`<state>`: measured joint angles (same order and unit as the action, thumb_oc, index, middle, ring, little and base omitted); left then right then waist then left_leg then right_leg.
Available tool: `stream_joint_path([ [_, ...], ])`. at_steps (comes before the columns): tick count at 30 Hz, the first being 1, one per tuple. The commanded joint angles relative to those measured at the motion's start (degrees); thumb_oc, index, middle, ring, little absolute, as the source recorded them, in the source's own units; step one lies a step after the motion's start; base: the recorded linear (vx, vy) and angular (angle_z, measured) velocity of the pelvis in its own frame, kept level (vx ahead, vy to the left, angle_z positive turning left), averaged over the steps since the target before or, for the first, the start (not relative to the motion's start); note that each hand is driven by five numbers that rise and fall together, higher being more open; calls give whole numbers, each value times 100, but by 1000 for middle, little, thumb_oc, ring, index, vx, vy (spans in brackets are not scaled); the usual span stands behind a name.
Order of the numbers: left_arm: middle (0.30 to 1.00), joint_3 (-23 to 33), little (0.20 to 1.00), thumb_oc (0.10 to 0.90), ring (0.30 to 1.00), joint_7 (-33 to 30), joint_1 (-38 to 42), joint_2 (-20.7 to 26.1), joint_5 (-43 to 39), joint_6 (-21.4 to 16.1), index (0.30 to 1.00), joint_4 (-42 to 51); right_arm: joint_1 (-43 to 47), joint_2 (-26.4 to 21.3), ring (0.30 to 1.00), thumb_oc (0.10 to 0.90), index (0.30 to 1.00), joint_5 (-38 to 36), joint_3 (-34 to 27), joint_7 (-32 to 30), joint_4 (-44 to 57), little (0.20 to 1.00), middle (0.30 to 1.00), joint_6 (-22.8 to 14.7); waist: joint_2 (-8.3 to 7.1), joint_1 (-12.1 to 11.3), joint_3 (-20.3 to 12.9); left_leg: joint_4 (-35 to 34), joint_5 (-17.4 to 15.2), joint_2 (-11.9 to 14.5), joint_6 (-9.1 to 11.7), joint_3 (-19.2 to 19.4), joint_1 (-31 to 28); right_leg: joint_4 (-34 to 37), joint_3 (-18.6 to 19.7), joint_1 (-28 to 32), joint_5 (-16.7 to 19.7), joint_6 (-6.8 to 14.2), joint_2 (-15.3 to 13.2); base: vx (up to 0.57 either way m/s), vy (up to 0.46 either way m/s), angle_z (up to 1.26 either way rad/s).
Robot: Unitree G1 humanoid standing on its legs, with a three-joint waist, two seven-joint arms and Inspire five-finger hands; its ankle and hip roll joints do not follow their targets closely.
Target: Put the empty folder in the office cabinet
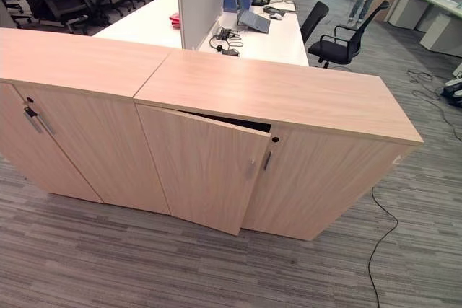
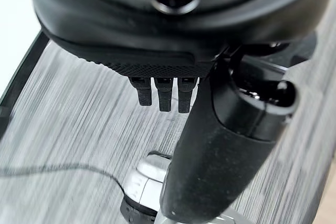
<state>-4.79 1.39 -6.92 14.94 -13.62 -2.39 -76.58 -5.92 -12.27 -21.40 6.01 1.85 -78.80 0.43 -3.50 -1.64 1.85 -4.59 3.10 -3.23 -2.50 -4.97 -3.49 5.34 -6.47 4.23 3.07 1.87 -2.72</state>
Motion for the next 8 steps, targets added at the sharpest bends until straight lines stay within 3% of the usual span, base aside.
stream_joint_path([
  [1,900,44,900,800,900,-100,453,-59,283,-191,900,-73,300,-182,900,800,900,-81,105,-56,-73,900,900,-74,93,72,-77,-41,-445,-2,219,1,61,-34,-50,213,-465,244,223,29,38,-16],
  [3,900,-343,900,800,900,-158,744,-41,337,-283,900,348,326,-147,900,800,900,0,233,-120,-75,900,900,-55,100,153,-132,-41,-512,-3,199,48,-7,-34,11,231,-447,268,201,55,88,-25],
  [8,900,-625,900,800,900,-225,941,-88,439,-315,900,507,407,-145,900,800,900,87,328,-210,-50,900,900,-51,119,217,-188,-41,-584,-2,177,129,-76,-34,116,234,-424,292,192,33,50,-14],
])
